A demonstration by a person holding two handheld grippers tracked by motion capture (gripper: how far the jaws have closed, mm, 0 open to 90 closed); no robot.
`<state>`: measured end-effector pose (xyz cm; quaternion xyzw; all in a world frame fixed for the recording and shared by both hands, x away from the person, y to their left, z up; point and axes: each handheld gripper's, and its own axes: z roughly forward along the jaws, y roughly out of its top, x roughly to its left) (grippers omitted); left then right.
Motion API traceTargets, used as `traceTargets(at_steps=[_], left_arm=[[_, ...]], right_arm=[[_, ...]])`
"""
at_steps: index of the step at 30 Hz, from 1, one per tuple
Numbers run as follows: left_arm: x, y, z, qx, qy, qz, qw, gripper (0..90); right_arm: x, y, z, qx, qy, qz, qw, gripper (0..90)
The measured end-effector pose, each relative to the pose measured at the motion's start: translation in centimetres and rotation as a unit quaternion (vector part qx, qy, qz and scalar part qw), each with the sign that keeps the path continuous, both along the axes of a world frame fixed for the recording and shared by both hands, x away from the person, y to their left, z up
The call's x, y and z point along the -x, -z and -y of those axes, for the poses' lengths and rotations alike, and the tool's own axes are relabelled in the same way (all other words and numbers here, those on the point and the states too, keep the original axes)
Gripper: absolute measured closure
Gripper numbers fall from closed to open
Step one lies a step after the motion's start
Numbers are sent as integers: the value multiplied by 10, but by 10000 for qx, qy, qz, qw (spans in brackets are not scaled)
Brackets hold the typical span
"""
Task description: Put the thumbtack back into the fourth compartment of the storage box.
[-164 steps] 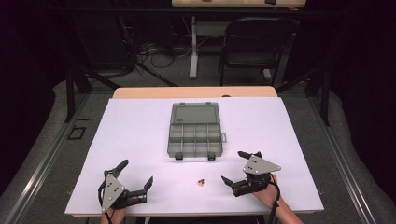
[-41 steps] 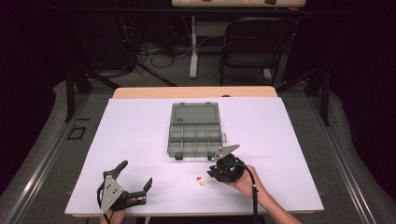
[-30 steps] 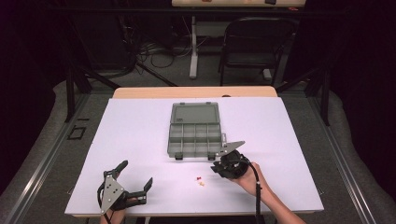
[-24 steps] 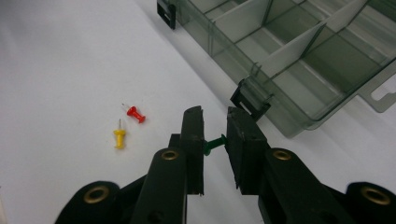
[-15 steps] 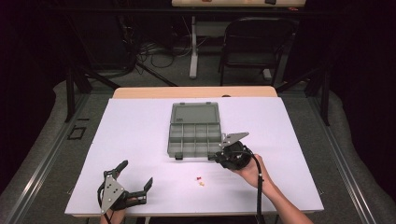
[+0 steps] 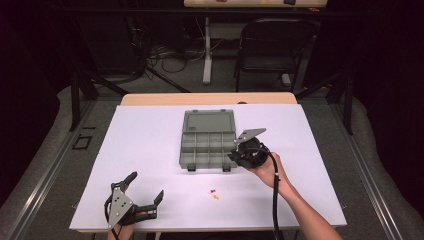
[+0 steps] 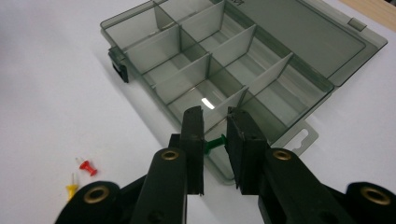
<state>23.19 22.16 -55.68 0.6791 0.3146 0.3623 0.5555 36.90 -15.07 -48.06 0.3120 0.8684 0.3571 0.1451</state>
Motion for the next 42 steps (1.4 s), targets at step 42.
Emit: traceTargets(at_steps=[42], left_arm=[[1, -1, -2, 23, -28, 44, 10000, 0]], right_arm=[[-85, 16, -15, 228, 695, -88, 9973, 447]])
